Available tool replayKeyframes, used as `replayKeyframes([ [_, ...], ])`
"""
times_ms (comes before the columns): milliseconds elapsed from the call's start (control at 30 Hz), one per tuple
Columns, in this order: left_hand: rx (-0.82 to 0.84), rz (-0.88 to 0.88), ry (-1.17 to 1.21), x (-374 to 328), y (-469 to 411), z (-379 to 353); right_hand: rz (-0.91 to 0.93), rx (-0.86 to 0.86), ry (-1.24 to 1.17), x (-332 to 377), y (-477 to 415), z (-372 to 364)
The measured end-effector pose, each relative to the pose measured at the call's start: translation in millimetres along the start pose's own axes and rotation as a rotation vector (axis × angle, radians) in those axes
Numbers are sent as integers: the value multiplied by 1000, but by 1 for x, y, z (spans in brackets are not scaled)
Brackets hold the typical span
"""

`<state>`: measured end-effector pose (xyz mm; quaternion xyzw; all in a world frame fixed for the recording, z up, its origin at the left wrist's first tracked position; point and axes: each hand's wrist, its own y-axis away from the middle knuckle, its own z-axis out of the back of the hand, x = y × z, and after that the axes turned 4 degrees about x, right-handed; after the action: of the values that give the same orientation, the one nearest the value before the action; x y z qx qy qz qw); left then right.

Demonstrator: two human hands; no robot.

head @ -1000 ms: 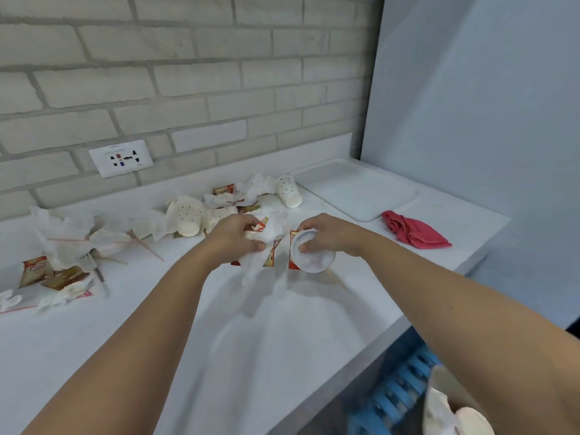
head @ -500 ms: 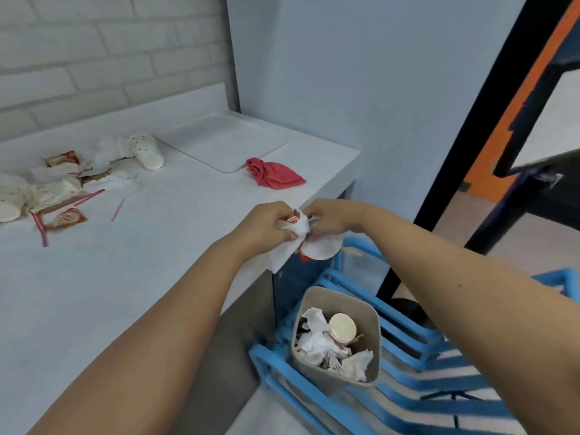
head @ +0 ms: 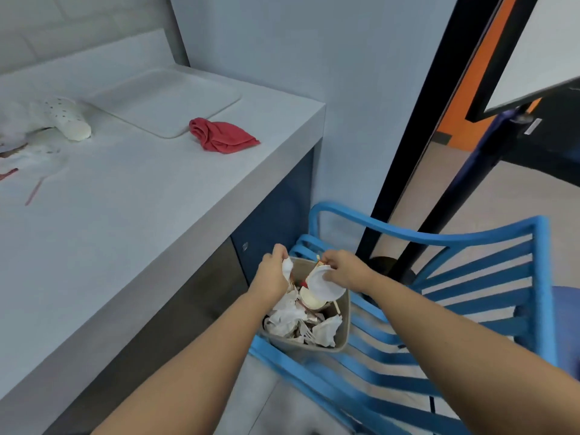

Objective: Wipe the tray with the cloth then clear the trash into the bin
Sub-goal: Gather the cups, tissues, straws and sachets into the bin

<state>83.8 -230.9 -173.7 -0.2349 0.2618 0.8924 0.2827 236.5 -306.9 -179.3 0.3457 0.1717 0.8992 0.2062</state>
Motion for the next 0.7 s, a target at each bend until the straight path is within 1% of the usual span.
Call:
replayKeyframes([
  [133,50,50,-108,15,-8,-32,20,-31,-23,-25,-4,-17],
  [200,70,77,-165,16,-12,-42,24,-17,4,-33,-5,-20],
  [367,219,234,-300,20,-17,-65,45,48,223,-47,-13,-32],
  [433,319,296,-352,26,-16,-73,84,40,360,-52,-15,-37],
  [500,373,310,-345,27,-16,-76,120,58,461,-55,-19,-42],
  [567,363,296,-277,25,-16,-73,127,111,526,-57,-22,-47],
  [700,276,233,-190,21,-22,-61,60,266,629,-56,-29,-58],
])
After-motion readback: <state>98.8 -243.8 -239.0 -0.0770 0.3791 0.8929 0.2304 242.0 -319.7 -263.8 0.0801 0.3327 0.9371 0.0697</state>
